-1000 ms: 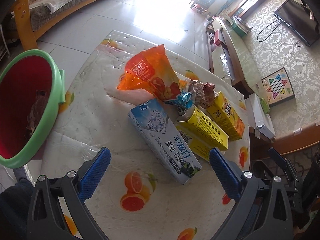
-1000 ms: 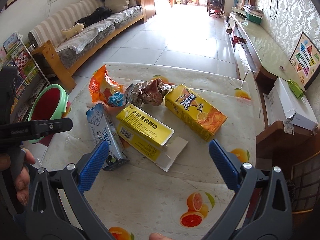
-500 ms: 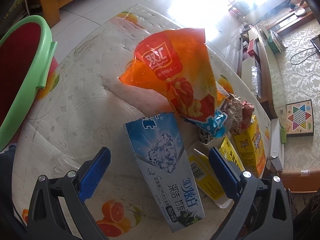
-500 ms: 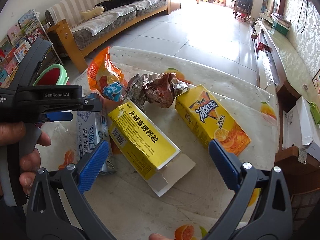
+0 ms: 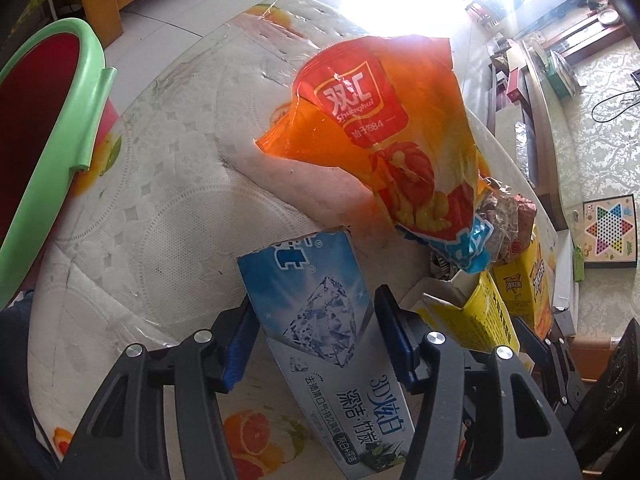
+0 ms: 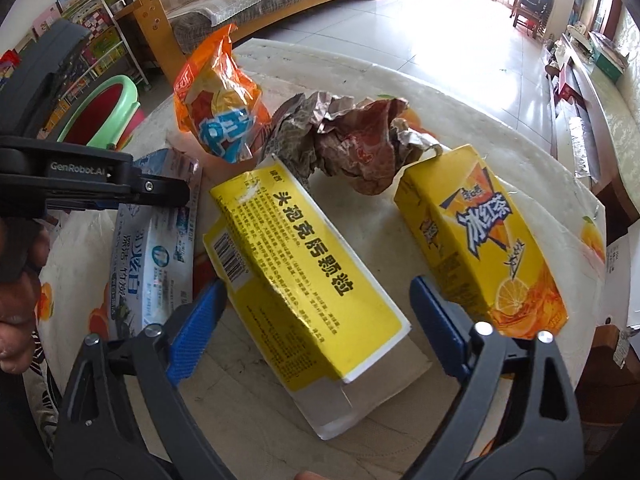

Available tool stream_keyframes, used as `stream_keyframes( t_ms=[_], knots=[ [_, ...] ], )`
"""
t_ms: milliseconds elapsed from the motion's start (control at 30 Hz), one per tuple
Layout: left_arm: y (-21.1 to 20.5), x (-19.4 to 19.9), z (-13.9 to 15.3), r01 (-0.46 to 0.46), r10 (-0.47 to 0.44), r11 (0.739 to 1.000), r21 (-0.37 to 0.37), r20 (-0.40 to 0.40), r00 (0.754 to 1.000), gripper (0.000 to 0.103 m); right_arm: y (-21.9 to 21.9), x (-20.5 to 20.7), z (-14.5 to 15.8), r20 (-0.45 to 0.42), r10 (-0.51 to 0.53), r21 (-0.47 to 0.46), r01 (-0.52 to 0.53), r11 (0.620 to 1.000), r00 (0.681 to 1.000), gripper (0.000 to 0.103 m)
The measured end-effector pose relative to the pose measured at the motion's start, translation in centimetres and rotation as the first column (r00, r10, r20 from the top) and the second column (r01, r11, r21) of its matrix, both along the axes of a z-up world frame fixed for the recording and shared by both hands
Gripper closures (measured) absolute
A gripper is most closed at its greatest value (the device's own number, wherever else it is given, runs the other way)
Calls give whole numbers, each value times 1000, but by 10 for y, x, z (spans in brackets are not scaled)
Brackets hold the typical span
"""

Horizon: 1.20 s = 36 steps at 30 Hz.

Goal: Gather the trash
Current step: 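Grasp the blue-and-white milk carton with the left gripper while the right grasps the yellow box, then lift and carry the milk carton with the left gripper while the right carries the yellow box toward the bin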

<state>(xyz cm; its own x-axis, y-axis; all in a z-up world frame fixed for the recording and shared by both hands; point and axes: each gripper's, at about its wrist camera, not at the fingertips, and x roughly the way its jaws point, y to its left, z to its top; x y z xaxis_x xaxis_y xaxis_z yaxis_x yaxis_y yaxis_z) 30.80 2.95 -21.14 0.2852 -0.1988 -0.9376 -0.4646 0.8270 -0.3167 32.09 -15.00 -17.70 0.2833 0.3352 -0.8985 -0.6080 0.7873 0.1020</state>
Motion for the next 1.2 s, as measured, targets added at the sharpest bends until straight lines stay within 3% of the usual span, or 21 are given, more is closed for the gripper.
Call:
stream_keyframes(
  t_ms=[33,67,167,300,633,867,1200],
  knots=[
    [1,-1,1,10,-10,1000,2,5,1000,50,1,0,-2,-6,1,-5,-1,1000,1000,25],
    [2,-1,2,19,-19,1000,4,10,1000,50,1,1,-3,-11,-2,-6,2,1000,1000,38],
    [4,-5,8,49,-49,998,27,25,998,50,-4,-1,-2,-28,-20,22,20,1000,999,53],
    [2,-7,19,78,-80,996,44,48,996,50,-10,-10,7,-19,-35,28,36,999,999,61],
    [21,-35,60,96,-103,994,56,124,987,50,-25,-51,48,35,-115,80,112,991,993,67],
    [42,-64,89,105,-119,991,81,200,972,50,-27,-77,86,126,-161,114,147,983,979,67],
    [89,-97,145,63,-127,975,215,300,945,50,14,-91,126,202,-154,166,121,979,967,67]
  ],
)
